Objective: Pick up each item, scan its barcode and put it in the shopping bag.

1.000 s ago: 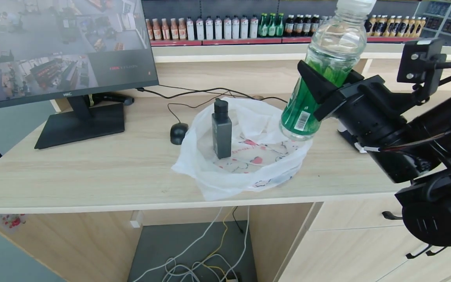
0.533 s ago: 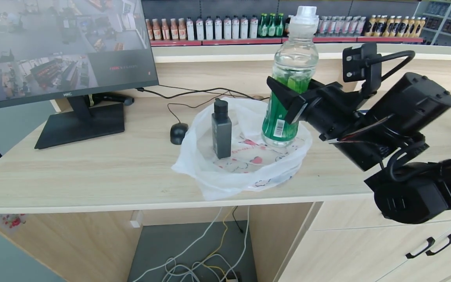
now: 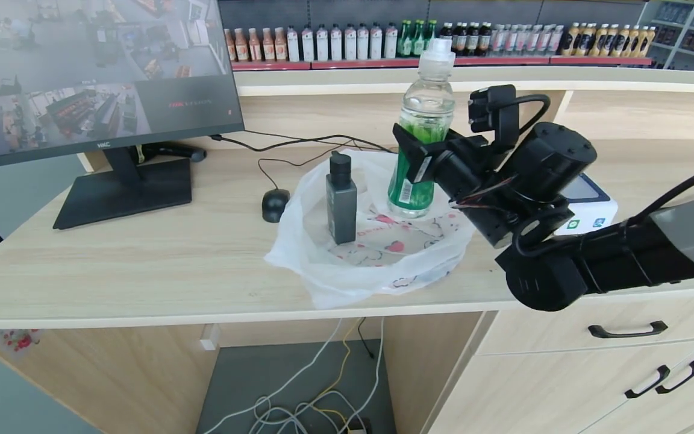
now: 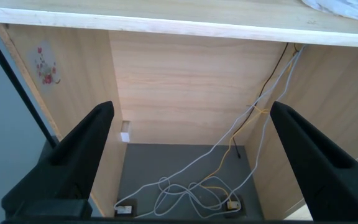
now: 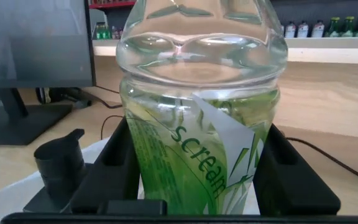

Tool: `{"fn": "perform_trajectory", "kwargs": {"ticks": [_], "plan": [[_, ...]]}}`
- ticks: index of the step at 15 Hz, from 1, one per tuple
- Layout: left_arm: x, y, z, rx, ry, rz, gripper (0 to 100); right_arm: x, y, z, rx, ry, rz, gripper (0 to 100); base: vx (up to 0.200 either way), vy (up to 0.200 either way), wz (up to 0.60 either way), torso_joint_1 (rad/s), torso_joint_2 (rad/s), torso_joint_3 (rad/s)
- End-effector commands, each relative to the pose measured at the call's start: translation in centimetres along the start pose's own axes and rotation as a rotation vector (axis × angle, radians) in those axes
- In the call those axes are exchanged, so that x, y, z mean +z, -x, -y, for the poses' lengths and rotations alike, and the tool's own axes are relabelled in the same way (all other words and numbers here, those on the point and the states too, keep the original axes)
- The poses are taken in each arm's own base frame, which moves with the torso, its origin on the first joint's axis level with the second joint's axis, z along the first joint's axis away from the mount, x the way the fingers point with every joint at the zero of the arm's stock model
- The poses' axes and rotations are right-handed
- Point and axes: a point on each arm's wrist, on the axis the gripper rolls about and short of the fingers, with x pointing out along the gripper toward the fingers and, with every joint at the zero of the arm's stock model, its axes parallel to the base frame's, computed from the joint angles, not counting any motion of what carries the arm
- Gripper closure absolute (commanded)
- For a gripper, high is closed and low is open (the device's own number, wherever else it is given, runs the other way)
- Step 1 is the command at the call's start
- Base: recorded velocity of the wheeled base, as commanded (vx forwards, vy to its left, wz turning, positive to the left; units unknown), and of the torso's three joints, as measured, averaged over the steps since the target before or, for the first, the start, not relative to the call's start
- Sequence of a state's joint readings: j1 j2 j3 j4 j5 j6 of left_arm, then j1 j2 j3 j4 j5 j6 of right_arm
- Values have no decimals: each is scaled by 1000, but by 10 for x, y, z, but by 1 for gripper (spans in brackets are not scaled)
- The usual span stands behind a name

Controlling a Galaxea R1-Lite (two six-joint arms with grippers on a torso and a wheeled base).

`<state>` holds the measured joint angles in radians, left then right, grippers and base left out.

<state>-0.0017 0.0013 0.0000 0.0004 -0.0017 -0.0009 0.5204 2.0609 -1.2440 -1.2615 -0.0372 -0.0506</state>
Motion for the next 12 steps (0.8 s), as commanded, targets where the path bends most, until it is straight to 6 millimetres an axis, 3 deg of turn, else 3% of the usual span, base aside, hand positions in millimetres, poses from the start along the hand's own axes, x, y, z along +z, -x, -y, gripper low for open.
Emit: {"fn": "perform_trajectory", "kwargs": {"ticks": [1, 6, 12], "plan": [[0, 0, 0, 0, 1, 0, 0, -21, -4, -2, 1, 1, -30, 100, 0, 0, 0, 0, 0, 0], [0, 0, 0, 0, 1, 0, 0, -42, -5, 0, -3, -29, -69, 100, 0, 0, 0, 0, 0, 0], [0, 0, 0, 0, 1, 0, 0, -48, -24, 16, -34, -23, -16, 100, 0, 0, 0, 0, 0, 0]]}}
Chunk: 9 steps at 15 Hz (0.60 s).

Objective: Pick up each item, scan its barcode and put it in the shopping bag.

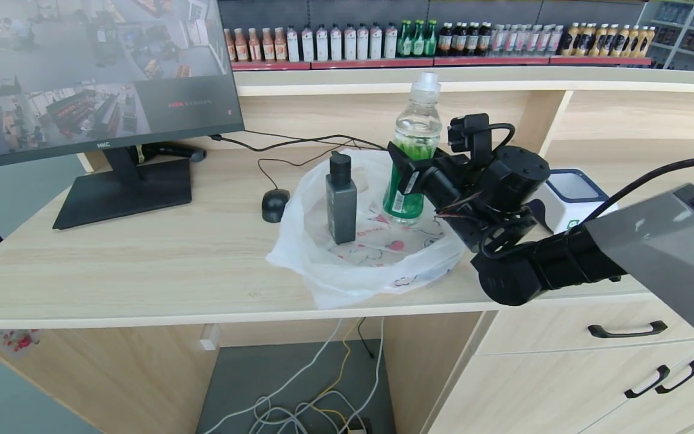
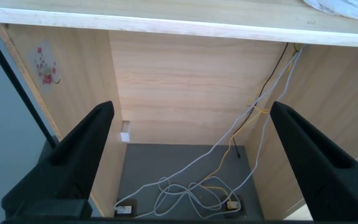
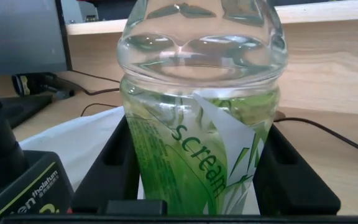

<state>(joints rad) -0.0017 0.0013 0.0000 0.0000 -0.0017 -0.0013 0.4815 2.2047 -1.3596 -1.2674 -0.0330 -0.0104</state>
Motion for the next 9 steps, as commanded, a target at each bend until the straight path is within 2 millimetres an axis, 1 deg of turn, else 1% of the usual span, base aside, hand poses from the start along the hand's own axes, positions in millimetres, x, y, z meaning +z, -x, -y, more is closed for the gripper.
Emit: {"fn": "perform_trajectory", "kwargs": {"ticks": [1, 9], "plan": [[0, 0, 0, 0, 0, 0, 0, -7, -9, 2, -3, -1, 18, 100, 0, 0, 0, 0, 0, 0], [0, 0, 0, 0, 0, 0, 0, -14, -9, 0, -1, -1, 7, 100, 0, 0, 0, 0, 0, 0]]}}
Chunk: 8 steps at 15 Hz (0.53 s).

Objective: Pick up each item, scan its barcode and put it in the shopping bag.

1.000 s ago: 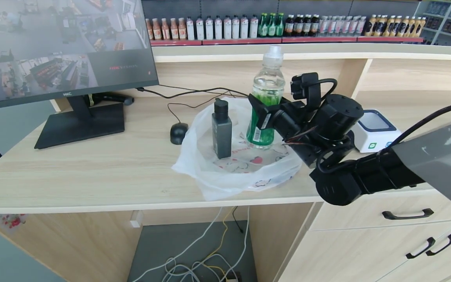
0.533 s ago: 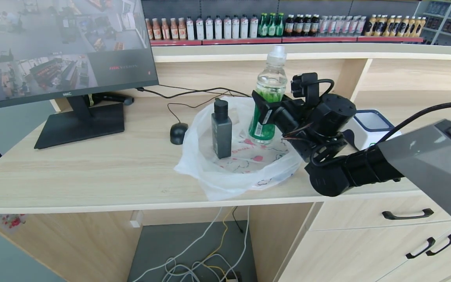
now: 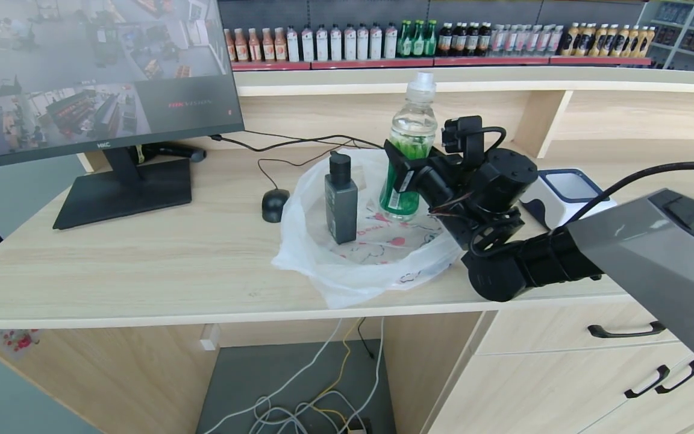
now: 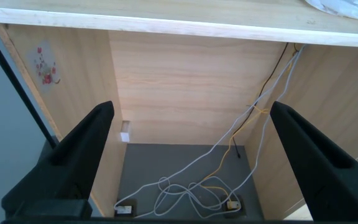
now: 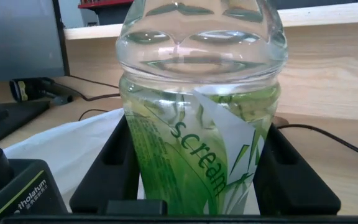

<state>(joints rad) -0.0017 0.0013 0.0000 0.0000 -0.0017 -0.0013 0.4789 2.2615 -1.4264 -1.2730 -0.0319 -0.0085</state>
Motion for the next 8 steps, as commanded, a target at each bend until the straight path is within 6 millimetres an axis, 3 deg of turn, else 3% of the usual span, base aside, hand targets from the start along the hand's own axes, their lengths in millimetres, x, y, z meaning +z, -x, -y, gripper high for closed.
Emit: {"fn": "perform_trajectory", "kwargs": {"ticks": [1, 8], "plan": [[0, 0, 0, 0, 0, 0, 0, -3, 1, -1, 1, 1, -11, 100, 0, 0, 0, 0, 0, 0], [0, 0, 0, 0, 0, 0, 0, -4, 1, -5, 11, -4, -18, 100, 0, 0, 0, 0, 0, 0]]}}
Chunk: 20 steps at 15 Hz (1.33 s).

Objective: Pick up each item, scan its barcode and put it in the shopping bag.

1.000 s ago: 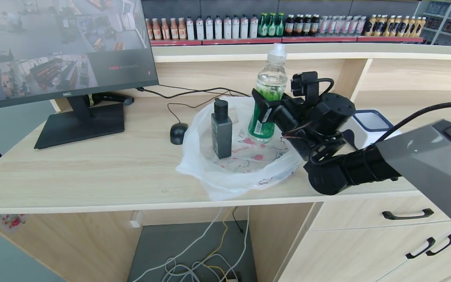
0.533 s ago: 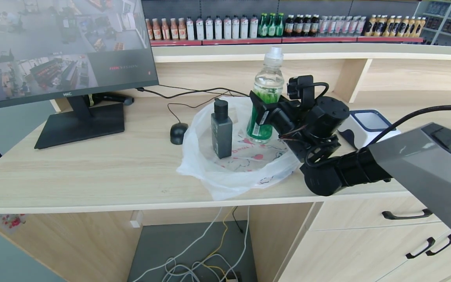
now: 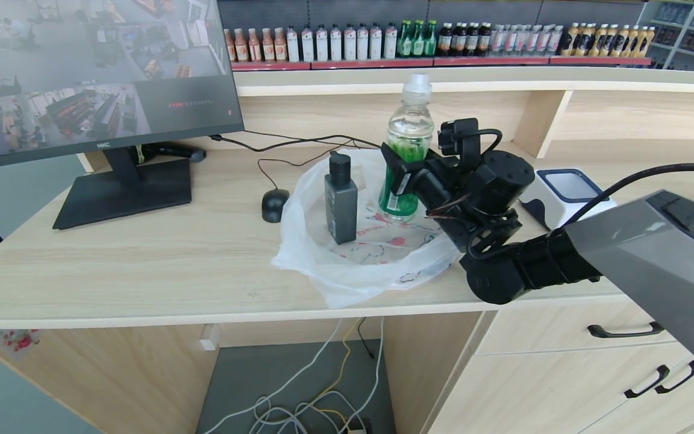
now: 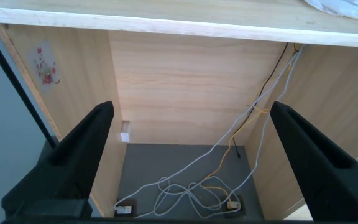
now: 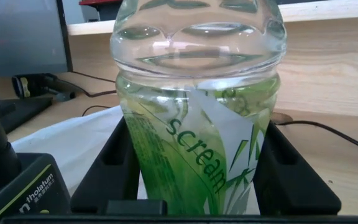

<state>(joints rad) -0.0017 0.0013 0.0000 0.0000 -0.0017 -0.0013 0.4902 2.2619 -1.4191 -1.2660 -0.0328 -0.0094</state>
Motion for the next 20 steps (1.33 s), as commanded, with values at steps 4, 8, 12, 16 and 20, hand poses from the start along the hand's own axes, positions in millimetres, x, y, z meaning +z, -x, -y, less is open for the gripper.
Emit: {"fn": "perform_trajectory", "kwargs": {"ticks": [4, 8, 12, 16, 20], "plan": [[0, 0, 0, 0, 0, 0, 0, -4, 3, -2, 6, -2, -21, 0, 0, 0, 0, 0, 0, 0], [0, 0, 0, 0, 2, 0, 0, 2, 2, -6, 12, -6, 19, 0, 0, 0, 0, 0, 0, 0], [0, 0, 0, 0, 2, 0, 0, 7, 3, -6, 13, -10, 58, 0, 0, 0, 0, 0, 0, 0], [0, 0, 0, 0, 2, 0, 0, 15, 20, -5, 9, -10, 98, 0, 0, 0, 0, 0, 0, 0], [0, 0, 0, 0, 2, 0, 0, 21, 45, -4, 5, -9, 107, 0, 0, 0, 0, 0, 0, 0]]}}
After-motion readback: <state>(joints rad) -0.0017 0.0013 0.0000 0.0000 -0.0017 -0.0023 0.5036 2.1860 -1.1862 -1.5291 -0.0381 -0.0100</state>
